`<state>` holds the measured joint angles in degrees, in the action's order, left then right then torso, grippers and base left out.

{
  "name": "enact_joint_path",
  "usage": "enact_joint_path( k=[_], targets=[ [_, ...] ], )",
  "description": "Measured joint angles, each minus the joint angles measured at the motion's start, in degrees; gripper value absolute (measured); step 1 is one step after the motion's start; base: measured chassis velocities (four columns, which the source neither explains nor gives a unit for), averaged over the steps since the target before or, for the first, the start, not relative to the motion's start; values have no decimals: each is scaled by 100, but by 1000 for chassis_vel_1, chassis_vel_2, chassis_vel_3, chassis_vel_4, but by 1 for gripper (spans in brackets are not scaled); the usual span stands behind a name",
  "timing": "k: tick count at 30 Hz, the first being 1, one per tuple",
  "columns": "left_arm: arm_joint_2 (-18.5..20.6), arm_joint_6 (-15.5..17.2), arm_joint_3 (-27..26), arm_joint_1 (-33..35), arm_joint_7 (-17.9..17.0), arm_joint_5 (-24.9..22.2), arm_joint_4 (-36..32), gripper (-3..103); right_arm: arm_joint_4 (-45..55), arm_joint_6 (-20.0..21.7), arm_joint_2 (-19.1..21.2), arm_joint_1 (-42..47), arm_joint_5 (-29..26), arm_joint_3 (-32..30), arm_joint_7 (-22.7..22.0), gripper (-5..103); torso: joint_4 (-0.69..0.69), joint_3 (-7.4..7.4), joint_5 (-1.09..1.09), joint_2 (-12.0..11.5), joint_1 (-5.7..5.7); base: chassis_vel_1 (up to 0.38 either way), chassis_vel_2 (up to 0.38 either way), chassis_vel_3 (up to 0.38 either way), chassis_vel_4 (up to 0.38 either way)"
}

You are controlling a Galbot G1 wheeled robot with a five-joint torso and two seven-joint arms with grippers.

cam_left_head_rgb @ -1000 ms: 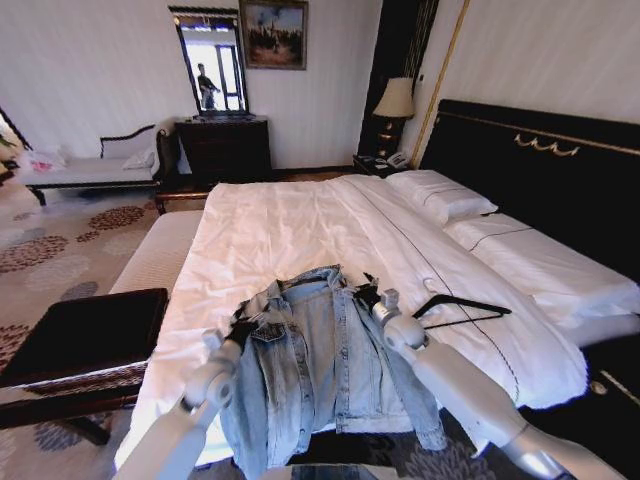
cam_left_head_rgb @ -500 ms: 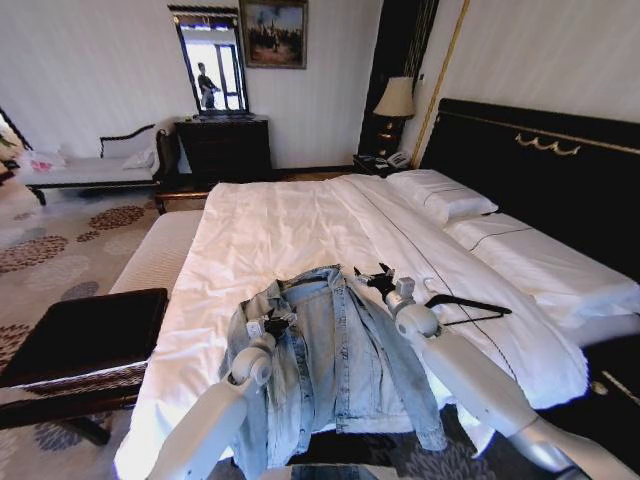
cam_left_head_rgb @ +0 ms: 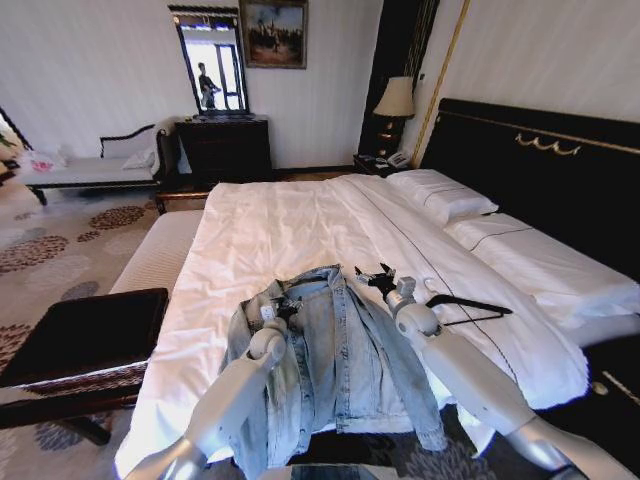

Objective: Pick up the clothes from the bed and hang them on the clothes hanger.

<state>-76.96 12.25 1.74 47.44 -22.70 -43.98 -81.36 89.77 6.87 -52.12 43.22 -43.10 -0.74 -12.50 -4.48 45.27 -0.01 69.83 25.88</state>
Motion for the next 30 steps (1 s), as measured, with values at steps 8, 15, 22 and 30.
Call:
enact_joint_path(
  k=[8,15,22,30],
  targets=[
    [75,113,-111,203,-212,110,54,58,-51,17,-44,13,-5,-86,2,100,2,0,0,0,0,0,0,0,0],
    [14,159,-123,68,-149,148,339,30,-68,35,-56,-87,-102,-87,1,100,1,0,1,0,0,0,0,0,0],
    [80,138,-148,66,-159,67,278,3,-23,41,-64,-57,-117,-128,-3,100,0,0,1,0,0,0,0,0,0],
    [183,108,-196,130,-177,6,142,0,-18,41,-135,0,-84,-141,-3,100,1,0,0,0,0,0,0,0,0]
  ],
)
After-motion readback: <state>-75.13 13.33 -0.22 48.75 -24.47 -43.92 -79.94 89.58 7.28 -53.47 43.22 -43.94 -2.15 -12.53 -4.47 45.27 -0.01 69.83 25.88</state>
